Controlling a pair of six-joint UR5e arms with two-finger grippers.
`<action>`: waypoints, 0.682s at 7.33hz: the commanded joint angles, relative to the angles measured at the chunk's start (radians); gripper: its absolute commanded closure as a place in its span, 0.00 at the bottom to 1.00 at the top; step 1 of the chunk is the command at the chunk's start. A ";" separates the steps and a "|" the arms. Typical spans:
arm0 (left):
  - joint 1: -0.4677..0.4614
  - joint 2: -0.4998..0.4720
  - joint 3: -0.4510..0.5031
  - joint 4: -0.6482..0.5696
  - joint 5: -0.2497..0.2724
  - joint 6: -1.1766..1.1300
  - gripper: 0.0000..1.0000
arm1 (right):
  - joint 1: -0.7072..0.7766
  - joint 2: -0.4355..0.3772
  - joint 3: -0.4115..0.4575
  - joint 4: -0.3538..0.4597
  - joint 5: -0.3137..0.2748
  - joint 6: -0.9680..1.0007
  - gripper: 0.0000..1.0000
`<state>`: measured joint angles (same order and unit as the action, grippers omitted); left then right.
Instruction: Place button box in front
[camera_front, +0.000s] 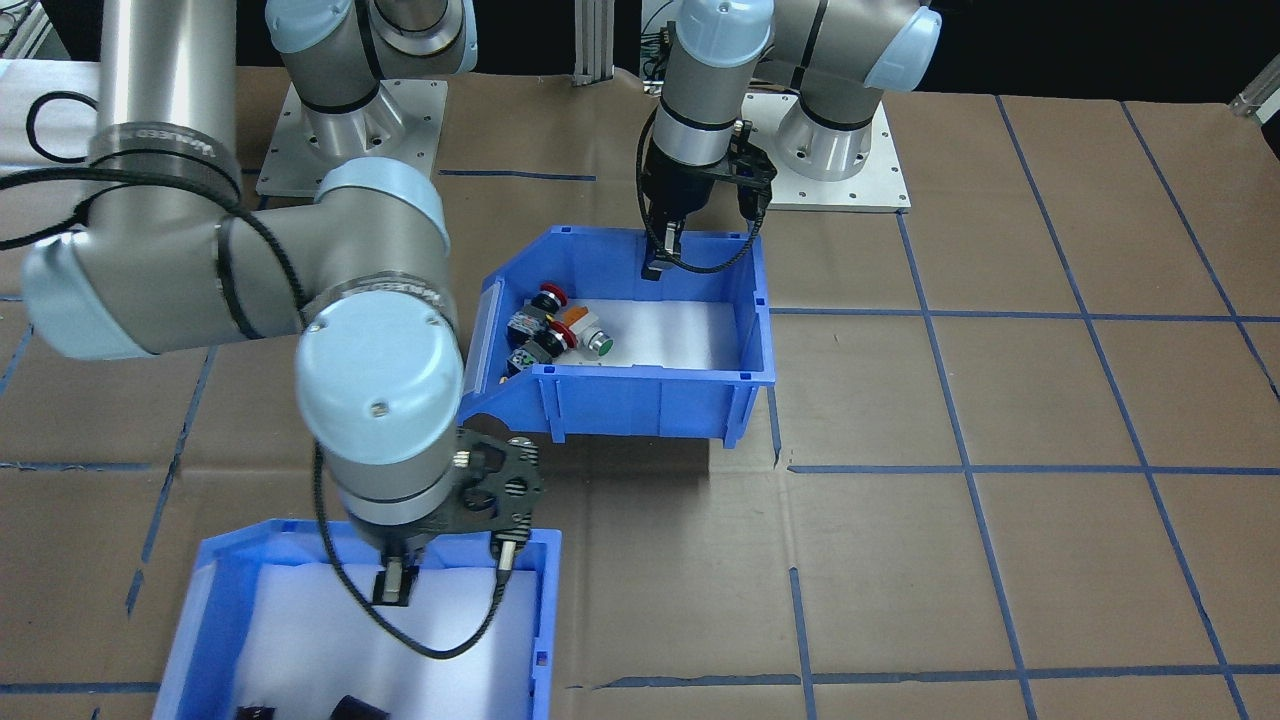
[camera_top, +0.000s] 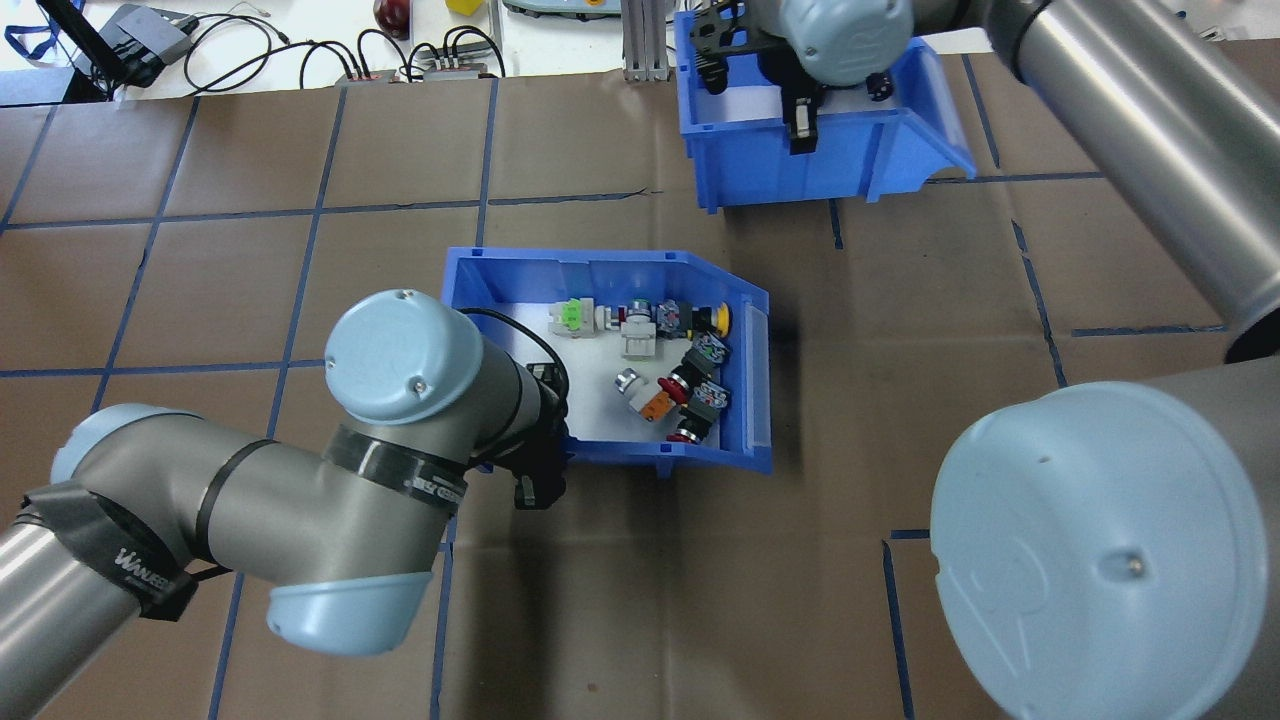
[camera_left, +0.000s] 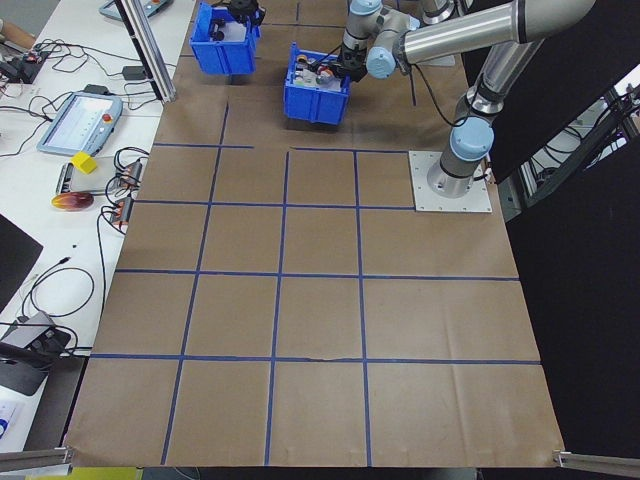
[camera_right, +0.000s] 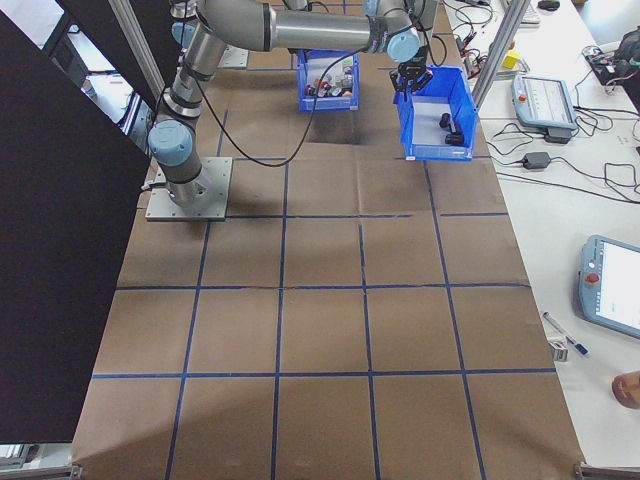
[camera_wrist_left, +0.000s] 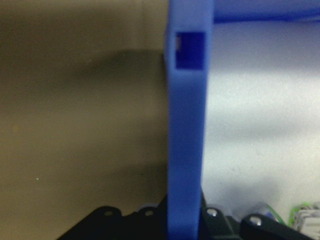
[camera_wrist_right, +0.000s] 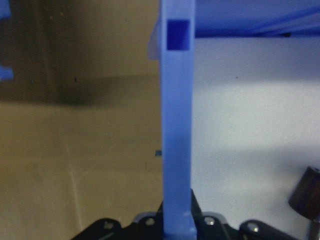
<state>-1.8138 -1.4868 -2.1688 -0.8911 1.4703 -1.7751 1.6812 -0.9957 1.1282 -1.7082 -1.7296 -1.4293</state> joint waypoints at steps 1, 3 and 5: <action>0.170 -0.070 0.068 -0.005 -0.107 0.129 1.00 | -0.119 -0.046 0.024 0.057 0.005 -0.132 0.96; 0.176 -0.282 0.298 -0.006 -0.099 0.151 1.00 | -0.197 -0.140 0.160 0.039 0.015 -0.223 0.96; 0.128 -0.441 0.435 -0.005 -0.097 0.134 1.00 | -0.242 -0.249 0.296 0.004 0.021 -0.252 0.96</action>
<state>-1.6578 -1.8294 -1.8213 -0.8960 1.3699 -1.6356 1.4682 -1.1763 1.3381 -1.6820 -1.7115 -1.6630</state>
